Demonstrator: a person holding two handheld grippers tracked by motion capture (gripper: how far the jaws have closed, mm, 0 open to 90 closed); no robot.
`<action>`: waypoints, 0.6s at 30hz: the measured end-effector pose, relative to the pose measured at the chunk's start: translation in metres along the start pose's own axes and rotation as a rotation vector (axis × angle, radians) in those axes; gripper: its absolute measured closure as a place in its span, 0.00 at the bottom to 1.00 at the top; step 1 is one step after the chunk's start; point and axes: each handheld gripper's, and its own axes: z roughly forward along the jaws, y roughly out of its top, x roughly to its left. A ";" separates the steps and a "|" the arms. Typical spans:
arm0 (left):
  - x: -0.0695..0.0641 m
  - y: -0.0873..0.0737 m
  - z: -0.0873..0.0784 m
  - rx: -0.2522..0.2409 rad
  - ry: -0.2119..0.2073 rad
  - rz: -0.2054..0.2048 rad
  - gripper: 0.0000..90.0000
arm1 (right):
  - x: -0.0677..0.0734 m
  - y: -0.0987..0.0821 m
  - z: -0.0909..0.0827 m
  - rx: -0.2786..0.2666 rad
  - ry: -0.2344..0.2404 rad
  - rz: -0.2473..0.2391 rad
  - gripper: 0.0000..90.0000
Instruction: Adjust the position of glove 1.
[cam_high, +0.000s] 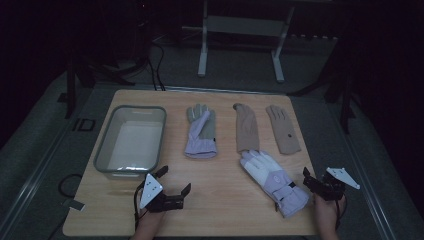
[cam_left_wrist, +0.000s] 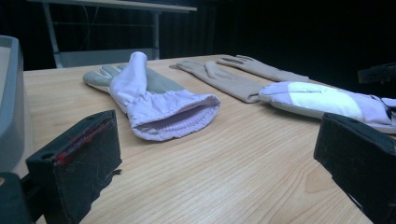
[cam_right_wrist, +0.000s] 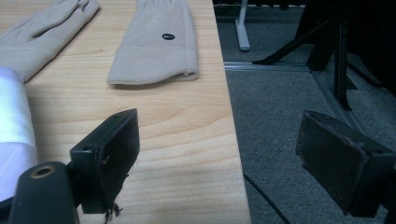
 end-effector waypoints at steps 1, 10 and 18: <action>0.001 0.000 0.000 -0.002 0.000 -0.003 0.01 | 0.000 0.000 0.000 0.001 -0.001 0.002 0.15; 0.001 0.000 0.000 -0.004 -0.001 -0.008 0.01 | -0.010 0.025 -0.013 -0.025 -0.029 -0.010 0.12; 0.001 0.000 0.000 0.002 -0.004 -0.004 0.01 | -0.012 0.074 -0.035 -0.059 0.016 -0.054 0.15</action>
